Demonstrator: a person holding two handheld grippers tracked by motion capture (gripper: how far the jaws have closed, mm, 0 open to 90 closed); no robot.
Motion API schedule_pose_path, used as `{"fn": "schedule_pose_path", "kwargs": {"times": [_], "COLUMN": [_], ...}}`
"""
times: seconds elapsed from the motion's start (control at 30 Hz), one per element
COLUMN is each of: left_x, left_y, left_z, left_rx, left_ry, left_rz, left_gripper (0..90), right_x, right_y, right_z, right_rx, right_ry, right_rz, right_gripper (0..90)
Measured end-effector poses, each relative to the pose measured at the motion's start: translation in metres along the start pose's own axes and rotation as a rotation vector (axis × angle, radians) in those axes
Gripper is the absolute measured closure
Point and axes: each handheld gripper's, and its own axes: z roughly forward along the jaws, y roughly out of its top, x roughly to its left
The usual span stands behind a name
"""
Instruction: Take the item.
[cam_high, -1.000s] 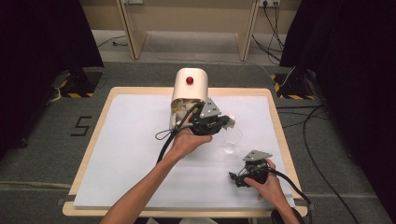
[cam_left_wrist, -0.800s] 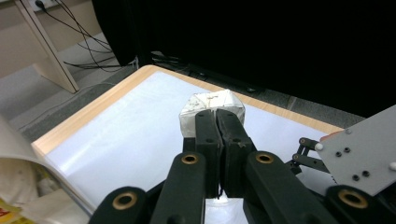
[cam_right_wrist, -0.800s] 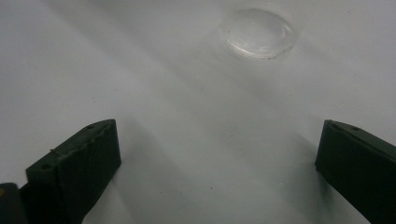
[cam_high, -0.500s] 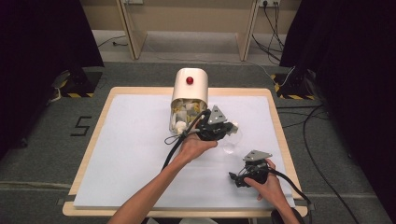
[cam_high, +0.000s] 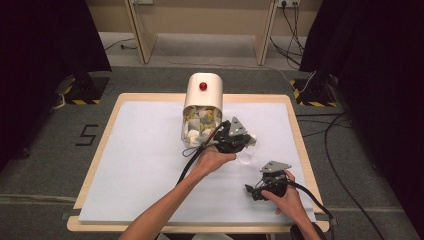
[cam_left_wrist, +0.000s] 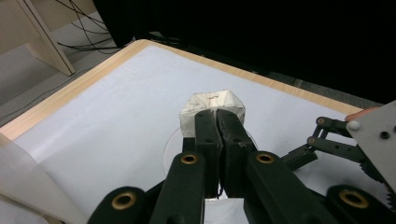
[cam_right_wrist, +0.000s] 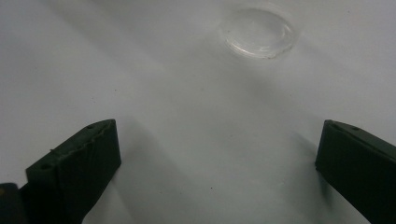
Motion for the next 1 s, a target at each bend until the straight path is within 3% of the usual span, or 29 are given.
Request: {"fn": "schedule_pose_path", "kwargs": {"times": [0.43, 0.7, 1.0], "left_x": [-0.002, -0.005, -0.007], "left_y": [-0.006, -0.004, 0.000], "left_z": [0.013, 0.008, -0.009], "left_rx": [0.020, 0.008, -0.006], "left_ry": [0.019, 0.002, -0.061], "left_rz": [0.004, 0.001, -0.029], "left_gripper": [84.0, 77.9, 56.8], "right_x": [0.000, 0.000, 0.000], "right_y": [0.000, 0.000, 0.000], "right_z": [0.000, 0.000, 0.000], "right_rx": [0.000, 0.000, -0.002], "right_ry": [0.000, 0.000, 0.000], "right_rz": [0.000, 0.000, -0.003], "right_gripper": [0.6, 0.6, 0.6]}}
